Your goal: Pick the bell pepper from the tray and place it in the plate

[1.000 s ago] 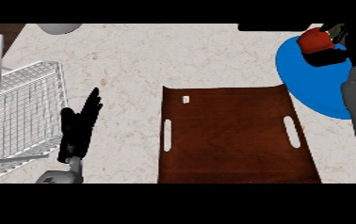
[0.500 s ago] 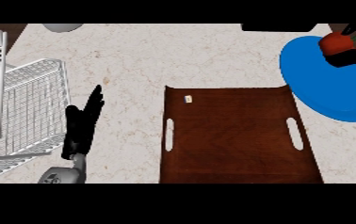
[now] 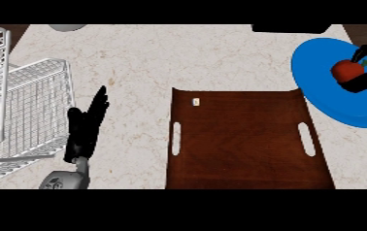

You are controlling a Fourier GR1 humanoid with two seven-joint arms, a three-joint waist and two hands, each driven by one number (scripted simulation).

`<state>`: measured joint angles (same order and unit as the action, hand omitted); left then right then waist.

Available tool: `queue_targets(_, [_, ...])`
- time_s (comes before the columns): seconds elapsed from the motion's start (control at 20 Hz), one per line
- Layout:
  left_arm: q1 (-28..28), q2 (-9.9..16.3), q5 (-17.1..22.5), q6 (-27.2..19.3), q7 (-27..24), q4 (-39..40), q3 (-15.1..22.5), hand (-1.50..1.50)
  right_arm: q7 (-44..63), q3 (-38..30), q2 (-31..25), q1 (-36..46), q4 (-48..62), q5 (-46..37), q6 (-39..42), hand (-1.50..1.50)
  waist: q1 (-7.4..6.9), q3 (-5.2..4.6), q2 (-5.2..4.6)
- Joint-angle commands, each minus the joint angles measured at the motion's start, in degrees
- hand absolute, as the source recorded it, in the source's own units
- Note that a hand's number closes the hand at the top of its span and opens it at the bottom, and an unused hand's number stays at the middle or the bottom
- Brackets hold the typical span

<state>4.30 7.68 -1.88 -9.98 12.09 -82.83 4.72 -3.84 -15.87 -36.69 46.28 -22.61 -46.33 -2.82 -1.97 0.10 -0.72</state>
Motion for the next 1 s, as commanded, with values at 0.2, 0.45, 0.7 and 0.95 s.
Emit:
queue_targets(0.2, [2.1,-0.4,-0.9,-0.5,-0.5,2.9,-0.8,0.0,-9.6,-0.4,-2.4,1.6,9.7,0.0,6.3,-1.5,-0.2,0.08,-0.26])
queue_targets(0.45, [0.5,0.4,-0.1,0.0,0.3,0.8,-1.4,0.0,-21.8,-8.1,-2.5,0.7,7.2,9.0,7.5,-1.5,0.47,0.15,-0.04])
queue_targets(0.7, [-2.9,1.0,0.6,0.9,-1.7,0.4,-1.7,0.0,-23.5,-19.4,-3.8,2.5,8.2,20.8,11.8,-1.5,0.81,0.09,0.25])
queue_targets(0.95, [-0.9,1.0,0.1,0.6,0.0,-0.8,-1.6,0.0,-26.3,-22.5,-7.7,0.0,11.2,24.7,20.2,-1.5,0.31,0.1,-0.05])
